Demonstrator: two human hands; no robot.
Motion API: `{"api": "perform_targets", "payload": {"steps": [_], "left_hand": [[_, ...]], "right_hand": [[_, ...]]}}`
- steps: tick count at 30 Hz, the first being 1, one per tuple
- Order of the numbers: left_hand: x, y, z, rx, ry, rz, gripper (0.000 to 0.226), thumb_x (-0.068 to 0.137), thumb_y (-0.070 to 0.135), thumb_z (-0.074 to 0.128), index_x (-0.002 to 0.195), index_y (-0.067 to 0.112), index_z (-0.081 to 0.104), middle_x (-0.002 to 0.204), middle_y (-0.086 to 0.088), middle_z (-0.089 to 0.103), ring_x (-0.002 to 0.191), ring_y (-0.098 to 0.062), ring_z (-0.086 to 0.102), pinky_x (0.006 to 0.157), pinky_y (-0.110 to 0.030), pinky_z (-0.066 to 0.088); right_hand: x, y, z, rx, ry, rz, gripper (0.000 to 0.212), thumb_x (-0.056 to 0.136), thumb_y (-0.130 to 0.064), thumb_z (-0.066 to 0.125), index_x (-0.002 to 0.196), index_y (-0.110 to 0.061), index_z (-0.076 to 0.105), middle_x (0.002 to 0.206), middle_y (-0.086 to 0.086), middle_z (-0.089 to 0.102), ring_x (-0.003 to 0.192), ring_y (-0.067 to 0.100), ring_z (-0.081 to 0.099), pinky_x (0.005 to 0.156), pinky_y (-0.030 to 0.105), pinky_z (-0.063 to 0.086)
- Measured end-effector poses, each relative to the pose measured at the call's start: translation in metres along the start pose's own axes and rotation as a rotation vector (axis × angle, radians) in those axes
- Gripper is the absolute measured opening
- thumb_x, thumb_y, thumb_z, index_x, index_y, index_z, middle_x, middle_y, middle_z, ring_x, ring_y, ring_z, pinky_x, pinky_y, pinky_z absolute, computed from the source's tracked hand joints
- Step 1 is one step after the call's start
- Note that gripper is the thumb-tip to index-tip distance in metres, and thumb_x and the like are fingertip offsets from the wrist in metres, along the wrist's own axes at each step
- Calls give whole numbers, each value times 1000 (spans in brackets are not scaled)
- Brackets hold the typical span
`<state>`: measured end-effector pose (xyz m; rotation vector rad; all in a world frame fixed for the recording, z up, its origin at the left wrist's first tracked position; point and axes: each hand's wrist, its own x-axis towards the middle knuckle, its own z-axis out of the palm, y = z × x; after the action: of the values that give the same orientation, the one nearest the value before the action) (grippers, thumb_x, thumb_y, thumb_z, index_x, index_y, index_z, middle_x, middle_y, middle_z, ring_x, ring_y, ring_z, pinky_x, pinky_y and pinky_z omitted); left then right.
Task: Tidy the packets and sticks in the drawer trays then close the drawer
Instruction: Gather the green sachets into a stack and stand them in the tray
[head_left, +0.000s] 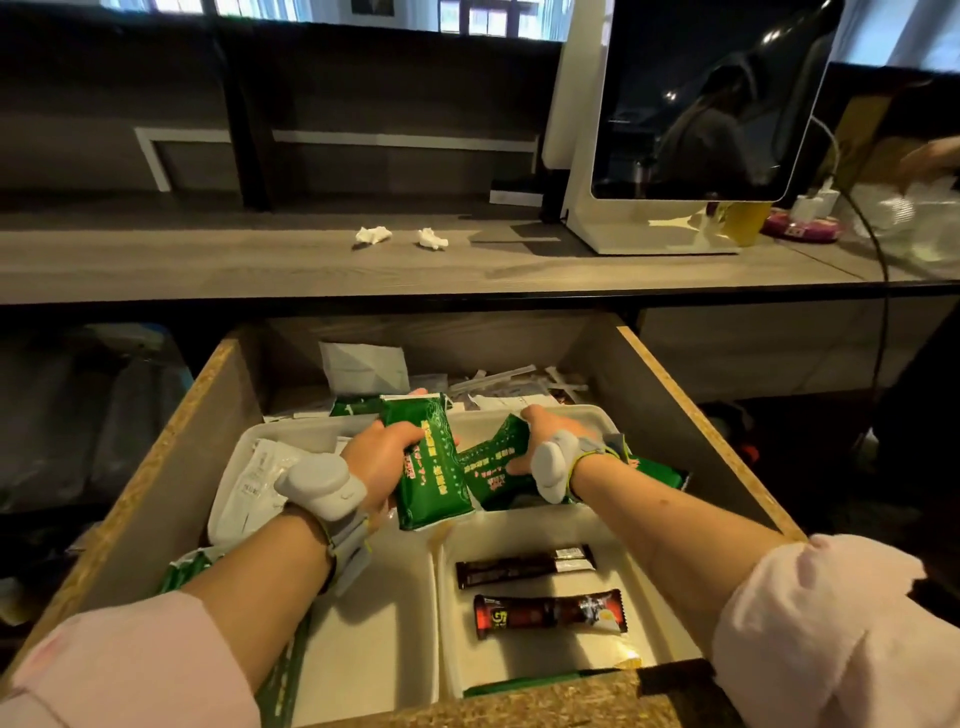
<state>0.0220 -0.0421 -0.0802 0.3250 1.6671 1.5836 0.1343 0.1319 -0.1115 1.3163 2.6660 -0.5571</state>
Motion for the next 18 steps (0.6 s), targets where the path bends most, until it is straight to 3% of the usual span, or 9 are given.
{"api": "perform_targets", "payload": {"steps": [4, 6, 9, 11, 14, 16, 18], "left_hand": [[7, 6, -7, -73, 105, 70, 19, 81, 22, 55, 100, 22, 54, 111, -17, 67, 100, -35, 65, 96, -53, 49], [4, 14, -10, -15, 134, 109, 33, 72, 30, 55, 105, 28, 50, 116, -15, 65, 102, -34, 63, 98, -52, 47], [-6, 22, -7, 115, 155, 208, 47, 88, 21, 49, 134, 22, 40, 121, -13, 57, 102, -30, 56, 98, -42, 44], [-14, 22, -1, 183, 77, 282, 51, 94, 14, 43, 143, 26, 30, 125, -11, 53, 103, -26, 52, 93, -39, 44], [-23, 18, 11, 86, -114, 351, 55, 97, 14, 44, 143, 38, 24, 131, -3, 47, 110, -21, 52, 82, -30, 48], [-21, 9, 16, 98, -209, 330, 63, 93, 27, 54, 144, 40, 20, 133, 2, 47, 115, -17, 51, 94, -33, 47], [-19, 0, 19, 94, -272, 267, 73, 81, 38, 68, 142, 38, 28, 129, 1, 56, 116, -20, 57, 103, -45, 45]], "right_hand": [[-8, -10, -24, 194, 80, -15, 55, 85, -29, 66, 135, -15, 47, 132, 10, 58, 118, 29, 57, 97, 35, 48], [-16, -13, -43, 330, 177, -8, 51, 86, -29, 65, 134, -17, 51, 124, 9, 63, 108, 25, 62, 87, 31, 51], [-35, -20, -59, 569, 259, -104, 32, 82, -22, 68, 113, -19, 61, 101, 6, 70, 85, 19, 67, 70, 30, 57], [-48, -31, -59, 736, 155, -179, 22, 82, -17, 68, 102, -22, 60, 94, 4, 69, 83, 18, 68, 69, 33, 60], [-62, -55, -51, 912, 6, -256, 23, 86, -15, 64, 108, -19, 60, 86, 1, 65, 73, 13, 66, 50, 24, 56], [-64, -68, -43, 1053, -58, -256, 26, 88, -24, 63, 113, -16, 62, 91, 4, 66, 77, 18, 65, 55, 25, 55], [-66, -74, -39, 1166, -156, -228, 25, 90, -38, 59, 104, -19, 66, 86, 3, 65, 79, 22, 63, 66, 31, 55]]}}
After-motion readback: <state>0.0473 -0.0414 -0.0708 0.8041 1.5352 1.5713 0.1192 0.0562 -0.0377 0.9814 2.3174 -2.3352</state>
